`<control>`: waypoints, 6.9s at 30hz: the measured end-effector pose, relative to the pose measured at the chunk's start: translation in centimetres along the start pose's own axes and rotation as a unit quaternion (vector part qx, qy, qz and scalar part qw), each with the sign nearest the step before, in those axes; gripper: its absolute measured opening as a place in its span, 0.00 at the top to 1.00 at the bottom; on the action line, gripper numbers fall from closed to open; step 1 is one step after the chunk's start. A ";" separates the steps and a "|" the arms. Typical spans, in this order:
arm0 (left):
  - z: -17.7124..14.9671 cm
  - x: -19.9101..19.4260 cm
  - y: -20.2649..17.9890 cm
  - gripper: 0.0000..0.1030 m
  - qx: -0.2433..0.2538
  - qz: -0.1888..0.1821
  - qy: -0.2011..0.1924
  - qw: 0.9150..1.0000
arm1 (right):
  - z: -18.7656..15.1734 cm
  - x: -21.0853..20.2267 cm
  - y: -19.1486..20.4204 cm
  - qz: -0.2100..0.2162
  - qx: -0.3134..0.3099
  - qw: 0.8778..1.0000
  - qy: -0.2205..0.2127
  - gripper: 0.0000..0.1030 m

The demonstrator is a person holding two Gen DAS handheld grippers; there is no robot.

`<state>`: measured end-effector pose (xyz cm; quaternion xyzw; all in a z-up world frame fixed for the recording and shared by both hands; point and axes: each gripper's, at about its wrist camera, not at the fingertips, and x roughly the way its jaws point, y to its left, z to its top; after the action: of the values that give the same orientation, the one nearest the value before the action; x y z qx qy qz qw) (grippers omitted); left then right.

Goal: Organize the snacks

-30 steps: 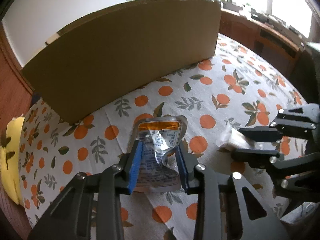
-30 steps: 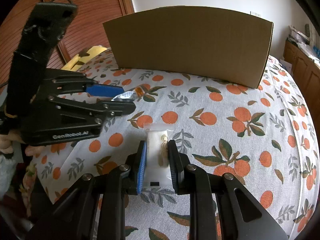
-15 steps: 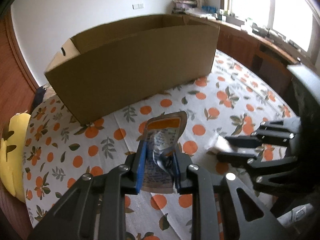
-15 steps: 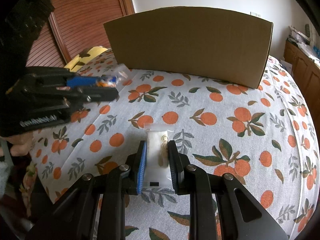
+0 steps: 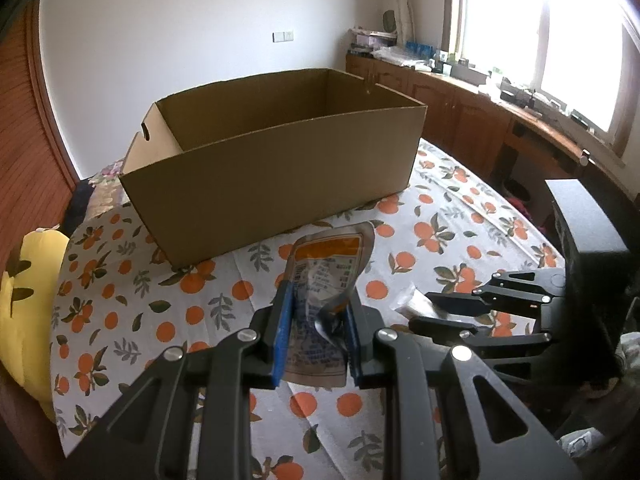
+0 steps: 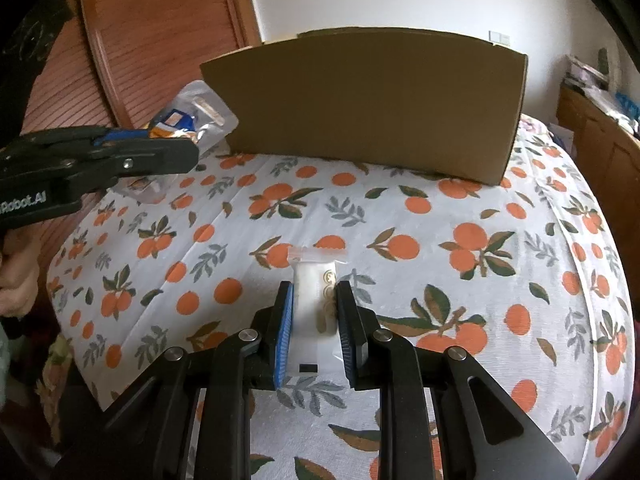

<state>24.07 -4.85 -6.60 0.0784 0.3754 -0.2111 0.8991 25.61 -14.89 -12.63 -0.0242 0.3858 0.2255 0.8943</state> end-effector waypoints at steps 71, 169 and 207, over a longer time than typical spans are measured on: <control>13.1 11.0 6.8 0.77 -0.042 0.013 -0.045 0.998 | 18.4 5.1 -8.9 0.008 -0.019 0.996 -0.085 0.81; -4.2 -22.2 -6.7 0.16 -0.070 0.174 -0.196 0.963 | 1.1 -25.7 7.2 -0.138 0.017 0.966 -0.218 0.00; -7.8 -21.4 -7.3 0.16 -0.072 0.201 -0.188 0.959 | -2.1 -25.1 6.4 -0.177 0.044 0.960 -0.212 0.00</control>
<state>2.40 -2.17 3.13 0.0460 0.1907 -0.0096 0.9805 6.43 -19.27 4.34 -0.0047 0.1862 0.0462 0.9814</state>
